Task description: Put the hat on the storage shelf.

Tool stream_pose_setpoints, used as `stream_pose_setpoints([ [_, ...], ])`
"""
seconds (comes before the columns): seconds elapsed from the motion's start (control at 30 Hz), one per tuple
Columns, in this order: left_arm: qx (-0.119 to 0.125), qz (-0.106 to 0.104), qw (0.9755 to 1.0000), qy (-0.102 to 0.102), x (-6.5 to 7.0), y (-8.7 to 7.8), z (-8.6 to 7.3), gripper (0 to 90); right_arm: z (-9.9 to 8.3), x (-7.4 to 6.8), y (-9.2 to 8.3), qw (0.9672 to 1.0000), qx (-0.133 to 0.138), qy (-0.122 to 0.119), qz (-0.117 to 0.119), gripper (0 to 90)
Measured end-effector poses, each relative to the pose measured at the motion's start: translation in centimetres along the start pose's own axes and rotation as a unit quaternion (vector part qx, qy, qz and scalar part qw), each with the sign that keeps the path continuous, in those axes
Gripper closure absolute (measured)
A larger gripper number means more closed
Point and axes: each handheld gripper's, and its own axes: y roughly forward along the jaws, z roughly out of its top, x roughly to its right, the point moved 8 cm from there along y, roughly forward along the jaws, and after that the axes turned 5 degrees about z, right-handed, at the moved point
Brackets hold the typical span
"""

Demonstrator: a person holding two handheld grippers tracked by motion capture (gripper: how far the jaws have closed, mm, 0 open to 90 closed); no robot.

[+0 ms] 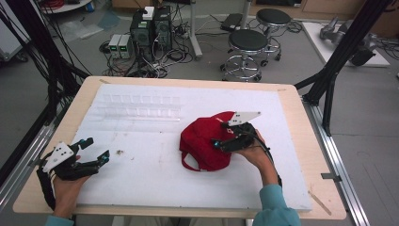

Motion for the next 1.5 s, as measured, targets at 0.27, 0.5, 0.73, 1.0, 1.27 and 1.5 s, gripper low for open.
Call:
stream_pose_setpoints([
  [0.27, -0.001, 0.0, 1.0, 0.0, 0.0, 0.0, 0.0, 16.9, 0.2, -0.5, 0.6, 0.9985, -0.021, -0.043, -0.026, 60.6],
  [0.5, 0.0, 0.0, 1.0, -0.001, 0.0, 0.0, 0.0, 16.9, 0.3, -0.7, 0.9, 0.9986, -0.027, -0.036, -0.03, 81.9],
  [0.73, -0.001, 0.001, 1.0, 0.001, 0.0, 0.0, 0.0, 16.9, 0.2, -0.7, 0.6, 0.9998, -0.016, 0.002, -0.014, 85.2],
  [1.0, -0.001, 0.001, 1.0, 0.001, 0.0, 0.0, 0.0, 16.9, 0.2, -0.6, 0.4, 0.9994, -0.005, 0.032, -0.011, 85.7],
  [1.27, -0.002, 0.001, 1.0, 0.002, 0.0, 0.0, 0.0, 16.9, 0.8, -0.8, -0.1, 0.9984, 0.014, 0.051, -0.019, 86.7],
  [1.5, -0.002, 0.001, 1.0, 0.002, 0.0, 0.0, 0.0, 16.9, 1.8, -1.4, -0.5, 0.9952, 0.046, 0.085, -0.013, 86.9],
])
